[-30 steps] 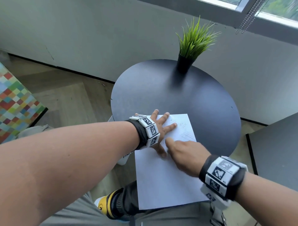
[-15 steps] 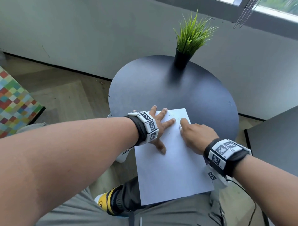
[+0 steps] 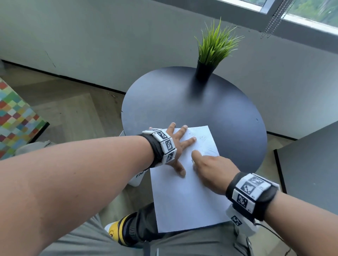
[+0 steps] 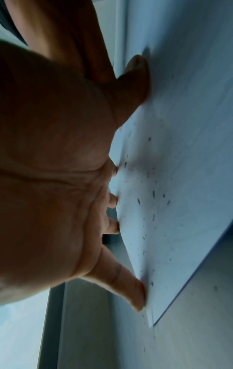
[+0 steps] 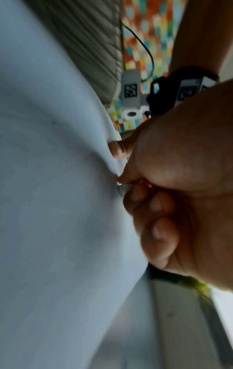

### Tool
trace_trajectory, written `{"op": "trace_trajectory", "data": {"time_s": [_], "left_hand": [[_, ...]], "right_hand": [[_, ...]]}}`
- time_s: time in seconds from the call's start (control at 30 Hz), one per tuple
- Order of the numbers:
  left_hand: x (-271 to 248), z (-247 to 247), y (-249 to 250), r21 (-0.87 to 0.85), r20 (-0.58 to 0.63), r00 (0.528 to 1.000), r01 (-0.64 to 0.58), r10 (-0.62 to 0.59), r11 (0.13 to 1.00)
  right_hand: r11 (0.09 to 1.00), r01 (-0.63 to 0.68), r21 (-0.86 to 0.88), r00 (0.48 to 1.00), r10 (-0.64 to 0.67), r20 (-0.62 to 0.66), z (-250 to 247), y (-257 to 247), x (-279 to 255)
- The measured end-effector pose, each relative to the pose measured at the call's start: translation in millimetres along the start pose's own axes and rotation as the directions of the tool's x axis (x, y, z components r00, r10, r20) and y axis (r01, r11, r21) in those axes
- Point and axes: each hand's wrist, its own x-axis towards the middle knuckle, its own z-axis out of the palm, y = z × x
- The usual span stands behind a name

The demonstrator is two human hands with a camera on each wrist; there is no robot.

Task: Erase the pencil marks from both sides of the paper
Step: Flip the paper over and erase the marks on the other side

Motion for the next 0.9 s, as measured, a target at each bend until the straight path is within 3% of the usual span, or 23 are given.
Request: {"op": "trace_trajectory", "data": {"time_s": [0.13,0.2,0.37,0.53,0.67,0.8,0.9], "left_hand": [[-2,0,0,0.016,-0.008,1.0,-0.004,0.004,1.0],[-5,3,-2,0.051,-0.031,0.999,-0.024,0.026,0.998],[-20,-2,-24,0.22,-0.103,0.979,-0.147,0.173,0.964],[-24,-17,-47,0.266,-0.068,0.978,-0.174,0.198,0.948],[-25,-9,-48,0.18,0.003,0.991,-0.135,0.137,0.974],[-22,1,-33,0.153,-0.016,0.994,-0.105,0.109,0.983],[-18,-5,-30,0.168,-0.034,0.993,-0.106,0.113,0.98]], "right_hand": [[0.973,-0.208,0.097,0.976,0.213,-0.047,-12,43,17],[0.958,-0.237,0.161,0.966,0.25,-0.065,-15,60,20],[0.925,-0.194,0.327,0.964,0.241,-0.111,-25,69,19],[0.901,-0.134,0.412,0.981,0.179,-0.073,-27,55,19],[0.929,-0.052,0.368,0.99,0.097,-0.103,-23,40,25],[0.96,0.018,0.28,0.994,0.013,-0.111,-20,22,29],[0.97,-0.009,0.242,0.996,0.03,-0.082,-24,17,30]]}}
